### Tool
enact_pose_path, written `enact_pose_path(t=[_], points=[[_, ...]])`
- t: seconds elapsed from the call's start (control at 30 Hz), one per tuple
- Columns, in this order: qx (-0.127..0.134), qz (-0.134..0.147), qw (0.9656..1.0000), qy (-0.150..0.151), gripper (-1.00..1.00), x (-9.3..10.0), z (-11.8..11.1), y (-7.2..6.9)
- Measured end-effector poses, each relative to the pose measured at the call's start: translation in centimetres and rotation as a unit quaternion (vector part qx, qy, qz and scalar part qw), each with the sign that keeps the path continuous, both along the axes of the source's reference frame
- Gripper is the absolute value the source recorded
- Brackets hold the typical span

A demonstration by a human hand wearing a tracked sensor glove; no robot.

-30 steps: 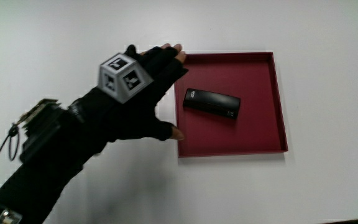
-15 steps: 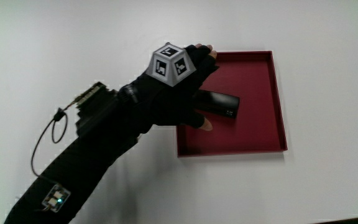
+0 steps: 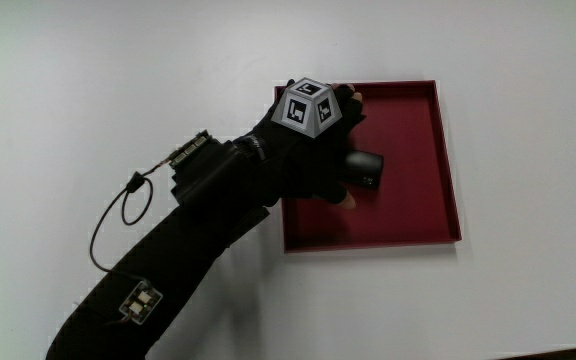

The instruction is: Pick stapper from plate

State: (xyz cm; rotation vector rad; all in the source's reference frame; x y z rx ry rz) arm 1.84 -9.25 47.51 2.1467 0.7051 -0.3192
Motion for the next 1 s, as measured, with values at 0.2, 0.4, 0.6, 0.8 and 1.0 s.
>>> enact_pose_path(t=[0.2,0.4,0.6,0.8,1.0], points=[[0.064,-0.002,0.9972,0.039,0.47,0.1,-1.1,0.2],[0.077,-0.003,0.9961,0.045,0.82,0.4,-1.3,0.3],[0.074,0.002,0.9961,0.048,1.0,0.5,-1.3,0.3],[0.082,0.008,0.9949,0.058,1.0,0.3,-2.2,0.7],[0.1,0.007,0.992,0.078,1.0,-0.5,-5.1,0.3]])
